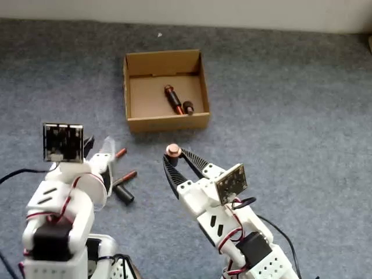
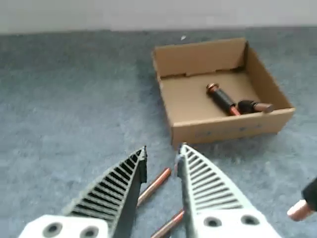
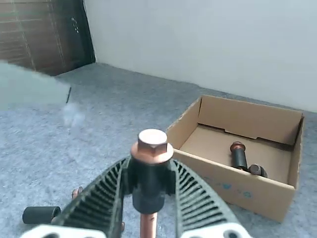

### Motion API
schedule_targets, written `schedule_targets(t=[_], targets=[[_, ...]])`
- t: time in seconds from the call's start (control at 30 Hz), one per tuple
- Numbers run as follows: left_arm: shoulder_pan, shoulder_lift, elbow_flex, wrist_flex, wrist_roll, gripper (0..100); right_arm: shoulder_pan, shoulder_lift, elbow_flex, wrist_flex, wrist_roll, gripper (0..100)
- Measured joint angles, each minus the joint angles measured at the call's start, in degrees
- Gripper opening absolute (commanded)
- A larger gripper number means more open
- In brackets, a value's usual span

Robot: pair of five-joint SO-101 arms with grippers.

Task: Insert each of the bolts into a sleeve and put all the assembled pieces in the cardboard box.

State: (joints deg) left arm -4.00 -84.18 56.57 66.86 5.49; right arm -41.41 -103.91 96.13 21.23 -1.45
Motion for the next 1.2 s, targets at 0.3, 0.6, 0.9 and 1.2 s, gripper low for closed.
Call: schedule_targets(t=[0.3, 0.6, 0.9, 1.2], targets=[[-3.9, 0.5, 17.2, -5.4, 0.0, 5, 4.0, 0.0, -0.2, 0.0, -2.7, 0.5], [-3.9, 0.5, 22.1, -10.7, -3.8, 5, 4.2, 8.3, -8.9, -7.2, -3.5, 0.5], [-3.9, 0.5, 22.1, -10.8, -3.9, 5, 7.9, 51.9, -33.2, -22.9, -2.5, 0.5], [-7.0, 0.5, 22.1, -10.9, -3.9, 5, 13.3, 94.9, -55.9, -36.7, -2.5, 0.6]])
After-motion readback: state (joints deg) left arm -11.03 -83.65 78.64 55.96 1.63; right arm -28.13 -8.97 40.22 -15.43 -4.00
